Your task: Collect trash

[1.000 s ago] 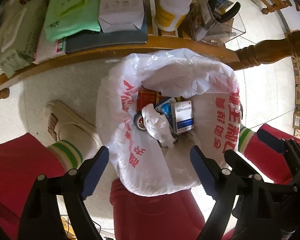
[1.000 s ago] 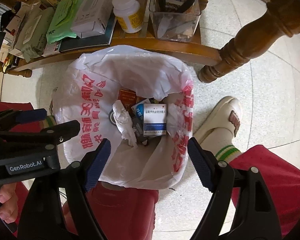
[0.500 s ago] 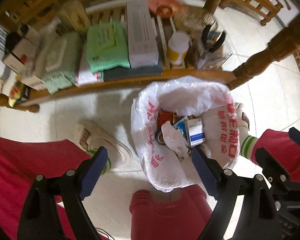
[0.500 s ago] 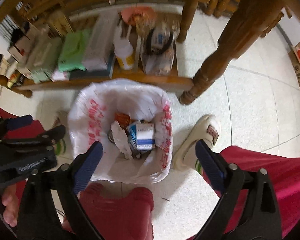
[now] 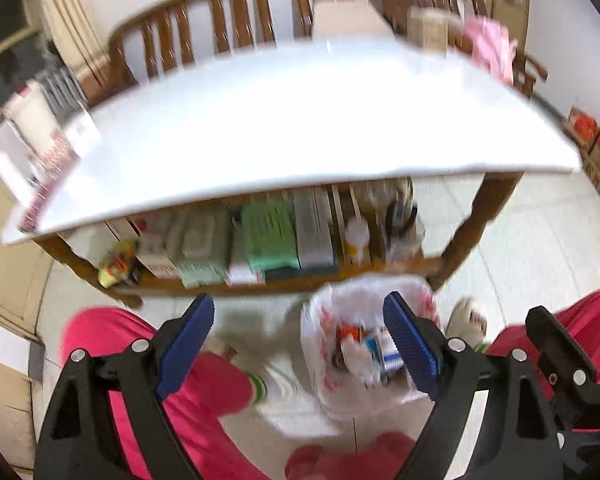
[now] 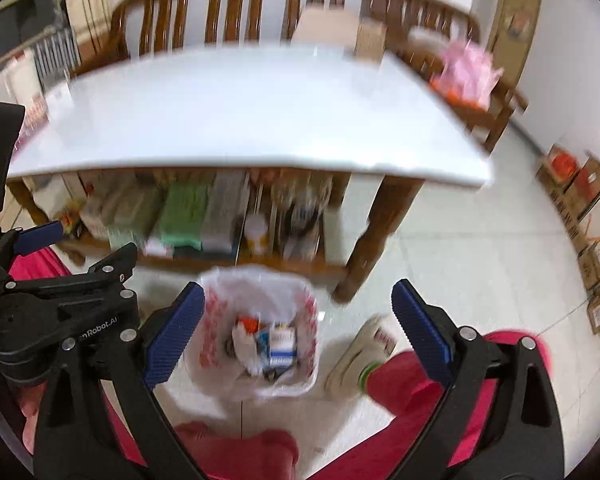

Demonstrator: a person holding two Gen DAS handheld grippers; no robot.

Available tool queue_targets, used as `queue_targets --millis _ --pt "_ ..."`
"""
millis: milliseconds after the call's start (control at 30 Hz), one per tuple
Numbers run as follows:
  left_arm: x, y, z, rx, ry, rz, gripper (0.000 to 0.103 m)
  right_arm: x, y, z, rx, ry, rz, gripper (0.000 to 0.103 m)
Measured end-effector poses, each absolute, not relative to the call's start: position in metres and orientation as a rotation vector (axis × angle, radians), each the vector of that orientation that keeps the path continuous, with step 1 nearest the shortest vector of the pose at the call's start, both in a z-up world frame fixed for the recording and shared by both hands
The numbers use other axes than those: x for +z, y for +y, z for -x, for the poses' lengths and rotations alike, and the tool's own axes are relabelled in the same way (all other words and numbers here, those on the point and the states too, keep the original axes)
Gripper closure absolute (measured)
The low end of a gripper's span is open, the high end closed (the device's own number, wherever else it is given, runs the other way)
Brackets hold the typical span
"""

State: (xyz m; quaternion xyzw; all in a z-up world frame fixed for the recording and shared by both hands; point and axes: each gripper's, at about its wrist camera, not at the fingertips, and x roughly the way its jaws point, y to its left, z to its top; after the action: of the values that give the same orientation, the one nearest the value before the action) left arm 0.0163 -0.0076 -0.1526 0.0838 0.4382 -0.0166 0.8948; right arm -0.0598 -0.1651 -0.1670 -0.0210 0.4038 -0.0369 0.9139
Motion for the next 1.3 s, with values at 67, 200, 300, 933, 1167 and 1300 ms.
queue_targets --millis 67,200,300,933,1167,1300 --pt "-0.128 -0.004 -0.008 -0.036 0.848 -0.147 0.018 -0.145 -0.166 0.070 -0.077 0.771 0.034 0.009" --pt "-0.085 0.002 0.010 -0.028 0.742 -0.109 0.011 -0.102 -0.166 0.092 -0.081 0.643 0.030 0.007" --pt "-0.055 0.004 0.024 -0.005 0.659 -0.107 0.010 -0.075 -0.161 0.107 -0.100 0.554 0.047 0.007" --pt "0.024 0.016 0.077 -0.005 0.503 -0.011 0.008 0.000 -0.157 0.166 -0.104 0.344 0.073 0.007" --pt "0.026 0.021 0.078 -0.011 0.511 0.002 0.008 0.004 -0.154 0.171 -0.109 0.335 0.089 0.007" --pt "0.026 0.022 0.079 -0.010 0.510 0.001 0.008 0.004 -0.153 0.171 -0.105 0.343 0.087 0.007"
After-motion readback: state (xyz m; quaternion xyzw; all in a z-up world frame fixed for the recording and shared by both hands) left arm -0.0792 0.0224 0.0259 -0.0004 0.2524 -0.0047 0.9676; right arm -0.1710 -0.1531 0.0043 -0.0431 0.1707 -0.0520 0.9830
